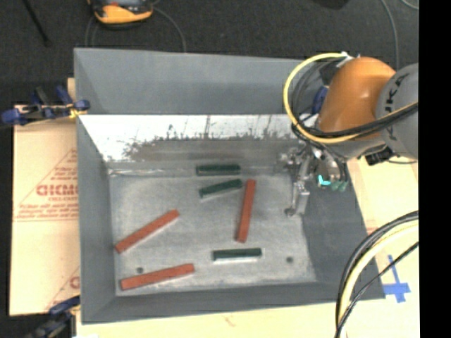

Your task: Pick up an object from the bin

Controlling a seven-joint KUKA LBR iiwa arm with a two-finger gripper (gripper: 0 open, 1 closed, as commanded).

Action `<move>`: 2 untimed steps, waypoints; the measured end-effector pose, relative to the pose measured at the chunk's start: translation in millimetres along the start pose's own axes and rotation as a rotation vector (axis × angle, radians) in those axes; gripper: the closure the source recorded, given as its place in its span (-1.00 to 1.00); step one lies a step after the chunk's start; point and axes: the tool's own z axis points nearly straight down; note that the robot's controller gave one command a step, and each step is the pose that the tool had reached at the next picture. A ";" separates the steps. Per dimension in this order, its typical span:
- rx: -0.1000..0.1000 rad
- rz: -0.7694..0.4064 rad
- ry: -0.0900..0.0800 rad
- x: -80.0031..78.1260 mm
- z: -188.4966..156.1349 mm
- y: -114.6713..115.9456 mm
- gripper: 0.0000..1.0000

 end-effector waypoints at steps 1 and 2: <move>0.001 -0.002 -0.008 -2.1 -4.5 0.2 -1.00; 0.004 -0.271 -0.013 -1.9 32.8 29.6 -1.00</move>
Offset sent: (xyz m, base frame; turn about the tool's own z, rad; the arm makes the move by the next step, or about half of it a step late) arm -0.0021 0.0617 -0.0742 -0.5255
